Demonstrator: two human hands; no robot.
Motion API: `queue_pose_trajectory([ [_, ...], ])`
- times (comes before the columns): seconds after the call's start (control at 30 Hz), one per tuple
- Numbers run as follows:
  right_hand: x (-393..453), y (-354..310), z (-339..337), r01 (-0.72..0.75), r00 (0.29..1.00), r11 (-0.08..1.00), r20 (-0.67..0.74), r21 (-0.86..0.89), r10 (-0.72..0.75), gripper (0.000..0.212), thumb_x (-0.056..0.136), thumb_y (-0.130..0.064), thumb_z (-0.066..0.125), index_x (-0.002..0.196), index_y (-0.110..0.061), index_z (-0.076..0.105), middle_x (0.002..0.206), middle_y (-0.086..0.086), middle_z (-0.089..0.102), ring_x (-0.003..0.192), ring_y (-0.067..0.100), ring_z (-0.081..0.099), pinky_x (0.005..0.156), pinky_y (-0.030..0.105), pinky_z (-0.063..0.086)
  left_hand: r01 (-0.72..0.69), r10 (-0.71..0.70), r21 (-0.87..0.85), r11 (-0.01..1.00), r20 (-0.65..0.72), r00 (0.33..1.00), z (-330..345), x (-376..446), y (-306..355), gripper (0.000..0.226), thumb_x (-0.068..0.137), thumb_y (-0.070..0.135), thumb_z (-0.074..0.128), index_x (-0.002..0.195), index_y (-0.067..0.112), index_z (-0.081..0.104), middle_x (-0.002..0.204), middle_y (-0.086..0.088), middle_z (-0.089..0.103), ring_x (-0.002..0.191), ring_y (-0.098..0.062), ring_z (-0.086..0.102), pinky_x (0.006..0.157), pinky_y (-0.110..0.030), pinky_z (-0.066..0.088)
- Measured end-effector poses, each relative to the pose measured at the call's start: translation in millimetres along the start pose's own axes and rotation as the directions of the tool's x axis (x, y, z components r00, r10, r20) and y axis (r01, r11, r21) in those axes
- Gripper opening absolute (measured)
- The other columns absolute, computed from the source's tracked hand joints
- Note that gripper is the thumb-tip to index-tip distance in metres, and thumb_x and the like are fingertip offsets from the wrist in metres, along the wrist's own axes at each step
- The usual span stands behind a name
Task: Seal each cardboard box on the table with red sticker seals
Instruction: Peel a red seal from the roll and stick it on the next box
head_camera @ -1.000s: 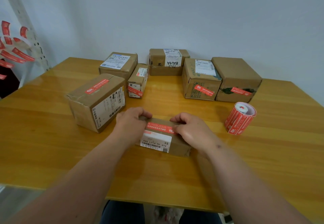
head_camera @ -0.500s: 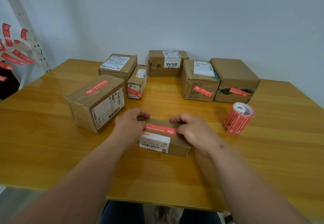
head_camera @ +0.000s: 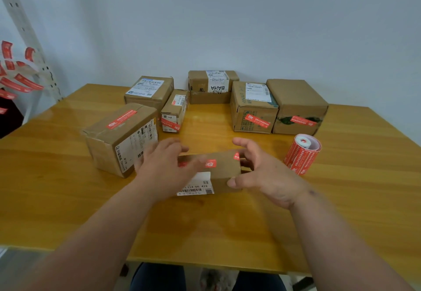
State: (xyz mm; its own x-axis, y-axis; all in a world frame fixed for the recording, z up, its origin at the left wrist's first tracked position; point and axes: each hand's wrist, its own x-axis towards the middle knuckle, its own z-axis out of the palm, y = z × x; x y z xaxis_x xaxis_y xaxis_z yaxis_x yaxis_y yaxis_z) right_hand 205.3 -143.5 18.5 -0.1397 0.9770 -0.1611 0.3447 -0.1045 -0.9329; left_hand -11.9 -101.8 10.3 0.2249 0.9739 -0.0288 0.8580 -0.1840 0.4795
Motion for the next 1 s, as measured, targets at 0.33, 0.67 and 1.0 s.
queue_pose_trajectory([
  [0.33,-8,-13,-9,0.163,0.986,0.980,0.003,0.113,-0.164,0.075,0.062,-0.037,0.078,0.132,-0.033,0.052,0.132,-0.012,0.059,0.126,0.010,0.052,0.109,0.045,0.039,-0.265,0.281,-0.258,0.929,0.026,0.959,-2,-14,24,0.080,0.065,0.042,0.084,0.132,0.039,0.041,0.118,0.022,0.052,0.104,0.000,0.051,0.088,-0.023,0.046],
  [0.67,-15,-33,9,0.162,0.877,0.921,-0.377,-0.353,-0.299,0.015,0.081,-0.031,0.074,0.091,-0.027,0.064,0.091,-0.012,0.064,0.087,0.002,0.059,0.070,0.018,0.045,-0.278,0.334,0.212,0.937,-0.307,0.891,-3,-23,40,0.081,0.071,0.050,0.076,0.138,0.039,0.031,0.136,0.014,0.042,0.125,-0.012,0.040,0.107,-0.037,0.024],
  [1.0,-17,-48,23,-0.118,0.867,0.651,-0.398,-0.749,-0.300,0.025,0.089,-0.047,0.056,0.091,-0.025,0.069,0.080,-0.007,0.067,0.077,0.013,0.062,0.076,0.036,0.055,-0.263,0.427,0.481,0.836,-0.270,0.863,5,-25,47,0.077,0.080,0.048,0.067,0.143,0.033,0.025,0.139,0.008,0.040,0.130,-0.018,0.037,0.105,-0.040,0.025],
])
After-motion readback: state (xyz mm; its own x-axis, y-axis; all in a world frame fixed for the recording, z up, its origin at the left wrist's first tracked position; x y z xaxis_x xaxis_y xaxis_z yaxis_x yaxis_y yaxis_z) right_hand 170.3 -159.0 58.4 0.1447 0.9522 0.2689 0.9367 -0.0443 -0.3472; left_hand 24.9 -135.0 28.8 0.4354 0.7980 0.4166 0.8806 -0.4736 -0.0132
